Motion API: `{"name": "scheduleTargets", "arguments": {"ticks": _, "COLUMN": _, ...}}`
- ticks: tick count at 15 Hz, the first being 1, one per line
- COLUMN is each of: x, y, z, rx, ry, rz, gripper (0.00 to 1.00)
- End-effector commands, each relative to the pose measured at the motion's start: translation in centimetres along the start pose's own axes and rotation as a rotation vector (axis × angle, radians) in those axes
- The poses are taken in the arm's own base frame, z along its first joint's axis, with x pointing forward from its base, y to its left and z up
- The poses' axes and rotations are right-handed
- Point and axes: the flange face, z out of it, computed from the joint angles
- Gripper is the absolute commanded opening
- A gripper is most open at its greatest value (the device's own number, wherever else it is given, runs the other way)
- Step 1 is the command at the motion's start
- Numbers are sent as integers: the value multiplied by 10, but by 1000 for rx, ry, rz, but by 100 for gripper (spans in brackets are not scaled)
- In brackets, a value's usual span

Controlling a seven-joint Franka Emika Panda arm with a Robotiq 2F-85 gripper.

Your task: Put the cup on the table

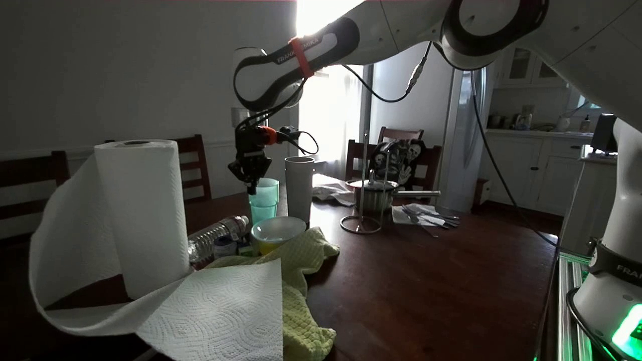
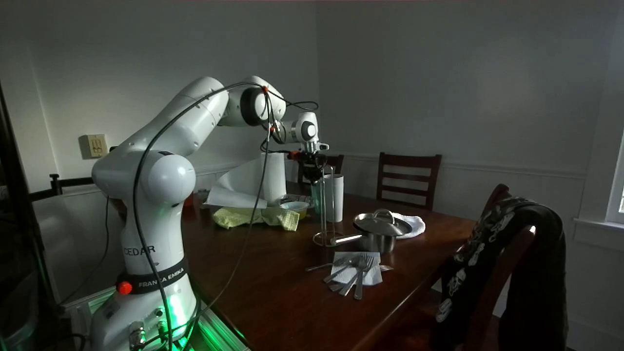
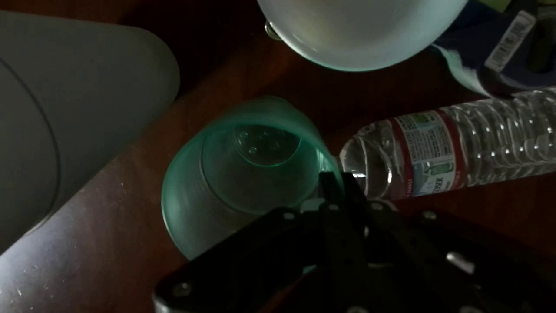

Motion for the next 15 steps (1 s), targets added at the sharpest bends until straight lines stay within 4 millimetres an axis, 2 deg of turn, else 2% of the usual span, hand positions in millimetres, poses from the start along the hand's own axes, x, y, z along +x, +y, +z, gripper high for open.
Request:
{"name": "scheduleTargets", "arguments": {"ticks": 1, "x": 3, "y": 2, "z": -2, "rx": 8, "ry": 9, "rz": -6, "gripper": 29}}
{"name": "scheduleTargets", "arguments": {"ticks": 2, "x": 3, "y": 2, "z": -4, "rx": 8, "ry": 11, "rz": -7, "gripper": 30}}
{"name": "scheduleTargets", "arguments": {"ticks": 4, "x": 4, "y": 1, "z": -9, "rx": 7, "ry": 19, "rz": -9, "gripper": 43}}
{"name": "scheduleTargets", "arguments": {"ticks": 7, "x": 5, "y": -2, "z": -29, "rx": 4, "ry": 28, "rz": 20, "gripper": 63}}
{"name": "scheduleTargets", "arguments": {"ticks": 10, "x": 0, "y": -2, "z": -62, "rx": -18, "ry": 35, "rz": 130, "gripper": 84}}
{"name": "scheduleTargets", "arguments": {"ticks": 12, "x": -8, "y": 6, "z": -91, "rx": -40, "ry": 27, "rz": 147, "gripper": 98}}
{"name": "scheduleTargets", "arguments": {"ticks": 15, "x": -21, "y": 19, "z": -137, "rx": -37, "ry": 25, "rz": 119, "gripper": 100}}
